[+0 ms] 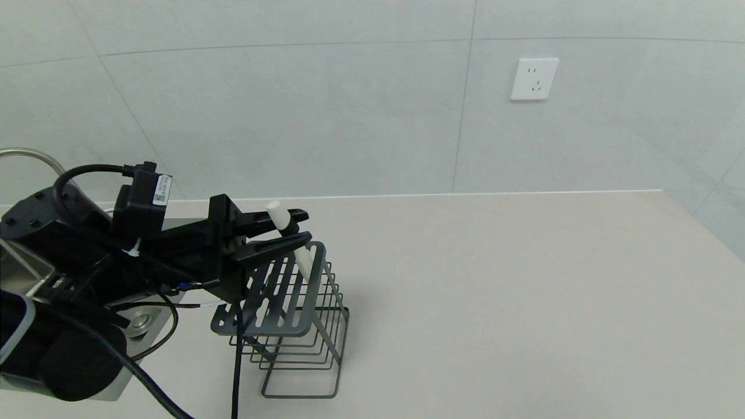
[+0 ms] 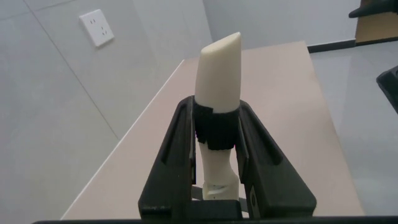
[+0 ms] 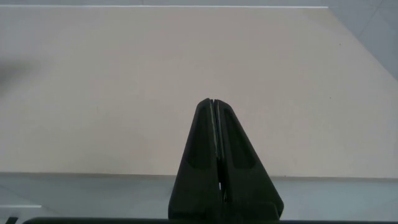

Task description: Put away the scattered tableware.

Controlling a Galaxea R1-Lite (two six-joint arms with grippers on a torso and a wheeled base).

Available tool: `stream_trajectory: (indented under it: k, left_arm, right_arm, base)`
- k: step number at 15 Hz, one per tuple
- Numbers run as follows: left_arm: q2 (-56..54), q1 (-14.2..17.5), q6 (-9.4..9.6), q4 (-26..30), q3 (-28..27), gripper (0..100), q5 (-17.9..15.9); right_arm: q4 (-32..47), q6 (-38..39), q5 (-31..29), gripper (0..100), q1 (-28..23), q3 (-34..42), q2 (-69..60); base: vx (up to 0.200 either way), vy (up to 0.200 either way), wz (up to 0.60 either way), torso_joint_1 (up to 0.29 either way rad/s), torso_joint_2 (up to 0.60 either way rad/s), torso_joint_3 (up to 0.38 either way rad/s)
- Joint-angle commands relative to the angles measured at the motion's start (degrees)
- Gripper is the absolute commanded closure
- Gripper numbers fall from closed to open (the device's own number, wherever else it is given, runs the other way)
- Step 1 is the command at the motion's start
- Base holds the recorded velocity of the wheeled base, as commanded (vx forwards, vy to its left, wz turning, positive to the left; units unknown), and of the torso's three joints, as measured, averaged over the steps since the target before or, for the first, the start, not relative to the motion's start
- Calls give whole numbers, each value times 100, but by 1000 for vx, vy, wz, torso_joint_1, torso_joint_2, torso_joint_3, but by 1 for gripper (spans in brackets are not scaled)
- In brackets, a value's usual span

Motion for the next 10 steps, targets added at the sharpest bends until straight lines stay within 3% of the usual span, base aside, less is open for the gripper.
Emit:
stream_trajectory:
  k: [1,10]
  left_arm:
    - [45,1,6,-6,47,100,1]
    - [168,-8,14,-6,337,100,1]
  right_arm:
    - [-1,-4,1,100,1,0,7]
    - [-1,-4,1,100,1,0,7]
  base:
    - [0,0,0,0,0,0]
    - [0,0,0,0,0,0]
